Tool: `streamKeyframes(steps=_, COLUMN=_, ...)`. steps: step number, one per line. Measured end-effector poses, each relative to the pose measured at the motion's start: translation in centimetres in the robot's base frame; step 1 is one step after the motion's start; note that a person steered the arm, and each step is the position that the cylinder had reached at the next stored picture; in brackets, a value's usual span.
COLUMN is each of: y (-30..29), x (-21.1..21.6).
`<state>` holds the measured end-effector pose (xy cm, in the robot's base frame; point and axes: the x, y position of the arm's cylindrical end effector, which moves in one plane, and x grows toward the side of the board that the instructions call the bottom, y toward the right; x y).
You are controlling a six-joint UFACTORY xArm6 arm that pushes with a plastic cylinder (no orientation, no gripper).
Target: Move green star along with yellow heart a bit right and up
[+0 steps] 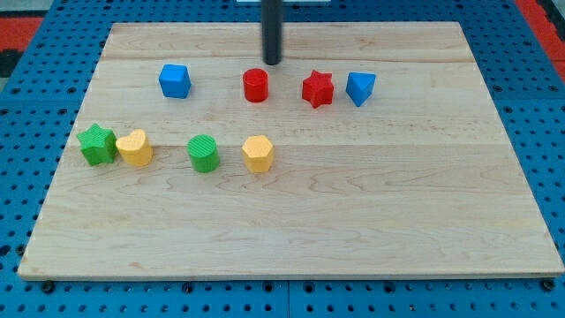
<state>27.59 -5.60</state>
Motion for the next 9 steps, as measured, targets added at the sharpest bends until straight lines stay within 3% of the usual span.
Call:
streamKeyframes(steps=2, y=-17.0, x=4.1)
streamKeyframes(steps=3, y=-20.3, x=4.1)
streamKeyframes(steps=4, y=-24.3, x=8.5)
streamKeyframes(steps=5, y=-24.8, x=9.5)
streamKeyframes(steps=6, y=-21.6, x=14.8)
streamKeyframes(steps=7, y=-23.0, x=18.9)
streamKeyframes(steps=9, y=-13.0, x=19.2)
